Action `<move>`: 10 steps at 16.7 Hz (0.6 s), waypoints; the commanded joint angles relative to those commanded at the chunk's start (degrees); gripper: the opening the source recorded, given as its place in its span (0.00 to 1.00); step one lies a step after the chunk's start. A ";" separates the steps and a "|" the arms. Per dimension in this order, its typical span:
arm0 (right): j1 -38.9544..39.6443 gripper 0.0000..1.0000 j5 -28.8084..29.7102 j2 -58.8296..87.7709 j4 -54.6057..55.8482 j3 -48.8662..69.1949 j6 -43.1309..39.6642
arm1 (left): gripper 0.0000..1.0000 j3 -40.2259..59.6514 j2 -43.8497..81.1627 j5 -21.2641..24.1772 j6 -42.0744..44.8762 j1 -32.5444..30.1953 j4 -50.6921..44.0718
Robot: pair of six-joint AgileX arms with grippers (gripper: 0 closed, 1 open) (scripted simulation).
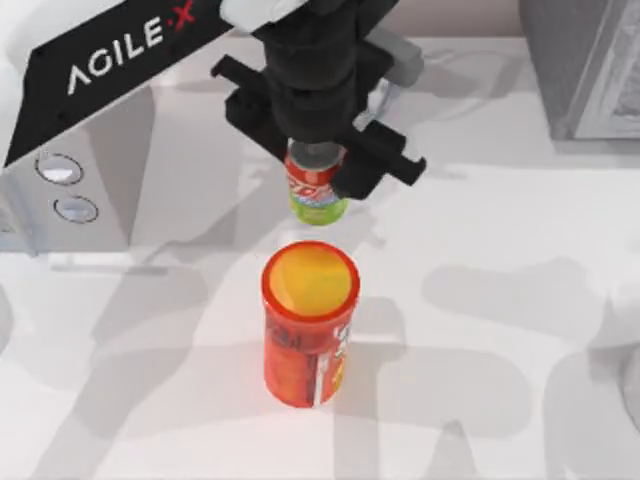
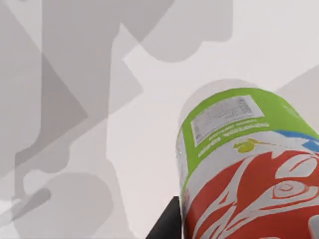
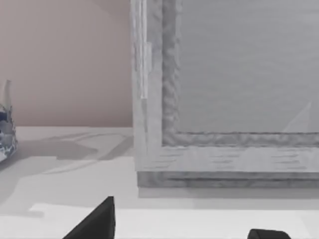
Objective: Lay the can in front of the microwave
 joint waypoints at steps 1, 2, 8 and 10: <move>0.00 1.00 0.00 0.00 0.00 0.00 0.00 | 0.00 -4.08 -4.00 -0.70 0.09 2.19 0.94; 0.00 1.00 0.00 0.00 0.00 0.00 0.00 | 0.00 -8.50 -8.06 -1.22 0.23 4.59 1.88; 0.00 1.00 0.00 0.00 0.00 0.00 0.00 | 0.00 -37.21 -30.42 -0.22 1.88 22.26 7.43; 0.00 1.00 0.00 0.00 0.00 0.00 0.00 | 0.00 -46.19 -35.67 1.43 2.71 28.36 8.69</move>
